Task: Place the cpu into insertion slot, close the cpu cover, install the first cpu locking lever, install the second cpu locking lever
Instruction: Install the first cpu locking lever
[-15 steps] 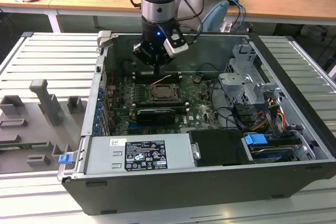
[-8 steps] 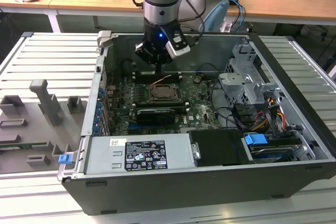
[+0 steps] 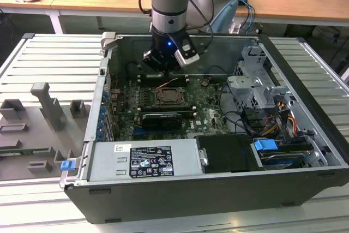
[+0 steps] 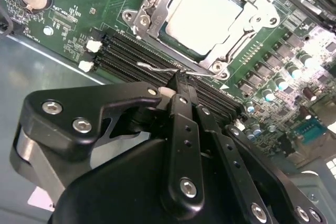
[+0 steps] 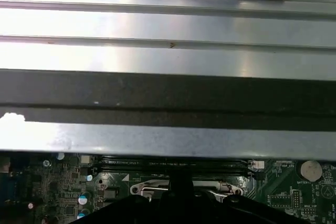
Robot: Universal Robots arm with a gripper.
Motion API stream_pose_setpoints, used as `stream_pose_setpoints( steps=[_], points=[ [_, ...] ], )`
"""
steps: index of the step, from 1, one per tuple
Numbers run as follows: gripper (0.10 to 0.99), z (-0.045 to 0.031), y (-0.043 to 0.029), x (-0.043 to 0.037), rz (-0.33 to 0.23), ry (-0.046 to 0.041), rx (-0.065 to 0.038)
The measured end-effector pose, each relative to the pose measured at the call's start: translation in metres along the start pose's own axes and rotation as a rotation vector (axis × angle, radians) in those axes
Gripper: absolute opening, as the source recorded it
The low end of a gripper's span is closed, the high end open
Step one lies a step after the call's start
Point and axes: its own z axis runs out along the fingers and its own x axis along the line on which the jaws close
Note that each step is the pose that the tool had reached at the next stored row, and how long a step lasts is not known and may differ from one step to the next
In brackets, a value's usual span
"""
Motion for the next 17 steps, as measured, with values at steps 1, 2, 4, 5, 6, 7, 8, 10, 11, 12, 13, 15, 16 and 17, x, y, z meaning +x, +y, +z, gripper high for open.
stream_pose_setpoints(
  steps=[1,2,4,5,6,7,8,10,11,12,13,15,16,17],
  points=[
    [0.106,0.0003,0.0000,-0.0008,0.000,0.0000,0.000],
    [0.106,0.0007,0.0000,-0.0015,0.000,-0.0001,0.000],
    [0.106,0.0021,-0.0001,-0.0033,0.000,-0.0001,0.000],
    [0.106,0.0032,-0.0001,-0.0046,0.000,-0.0001,0.000],
    [0.106,0.0046,0.0000,-0.0065,0.000,-0.0001,0.000],
    [0.106,0.0066,0.0001,-0.0082,0.000,-0.0001,0.000],
    [0.106,0.0088,0.0010,-0.0093,0.000,0.0000,0.000],
    [0.106,0.0104,0.0017,-0.0105,0.000,-0.0001,0.000],
    [0.106,0.0114,0.0022,-0.0117,0.000,-0.0002,0.000],
    [0.106,0.0120,0.0023,-0.0127,0.000,-0.0001,0.000],
    [0.106,0.0125,0.0023,-0.0137,0.000,-0.0001,0.000],
    [0.106,0.0141,0.0020,-0.0166,0.000,-0.0001,0.000],
    [0.106,0.0162,0.0017,-0.0191,0.000,-0.0001,0.000],
    [0.106,0.0205,0.0013,-0.0214,0.000,-0.0001,0.000]
  ],
)
